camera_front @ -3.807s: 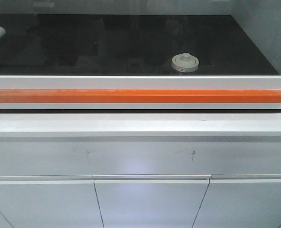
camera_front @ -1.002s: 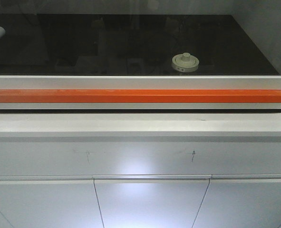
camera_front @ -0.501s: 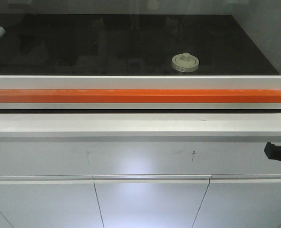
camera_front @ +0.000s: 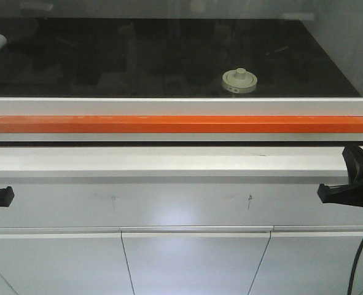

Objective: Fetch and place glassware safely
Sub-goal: 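Move both grippers under the orange sash handle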

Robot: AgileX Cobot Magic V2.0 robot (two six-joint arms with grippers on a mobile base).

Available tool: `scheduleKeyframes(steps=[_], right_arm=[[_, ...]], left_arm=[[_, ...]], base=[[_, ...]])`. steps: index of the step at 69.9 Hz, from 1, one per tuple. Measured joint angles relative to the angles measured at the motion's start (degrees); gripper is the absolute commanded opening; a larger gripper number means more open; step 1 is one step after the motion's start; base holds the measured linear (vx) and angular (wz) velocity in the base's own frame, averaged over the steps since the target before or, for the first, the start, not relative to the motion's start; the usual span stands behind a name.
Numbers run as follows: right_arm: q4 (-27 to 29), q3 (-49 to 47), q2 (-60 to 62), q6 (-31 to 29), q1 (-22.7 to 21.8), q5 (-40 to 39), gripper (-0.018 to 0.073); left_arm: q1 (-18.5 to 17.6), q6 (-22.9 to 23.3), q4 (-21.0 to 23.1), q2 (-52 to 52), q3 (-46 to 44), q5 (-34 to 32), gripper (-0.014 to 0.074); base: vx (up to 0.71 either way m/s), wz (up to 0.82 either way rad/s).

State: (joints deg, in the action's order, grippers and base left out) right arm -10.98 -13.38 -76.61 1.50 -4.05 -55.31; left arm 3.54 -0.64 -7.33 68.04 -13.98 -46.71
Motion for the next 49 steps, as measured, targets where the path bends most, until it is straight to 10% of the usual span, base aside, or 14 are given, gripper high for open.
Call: scheduleKeyframes(steps=[49], right_arm=[[0.16, -1.88, -16.51, -4.58, 0.00, -9.73, -0.0004]], left_arm=[[0.00, 0.00, -0.94, 19.46, -0.71, -18.08, -0.0007]], base=[[0.00, 0.00]])
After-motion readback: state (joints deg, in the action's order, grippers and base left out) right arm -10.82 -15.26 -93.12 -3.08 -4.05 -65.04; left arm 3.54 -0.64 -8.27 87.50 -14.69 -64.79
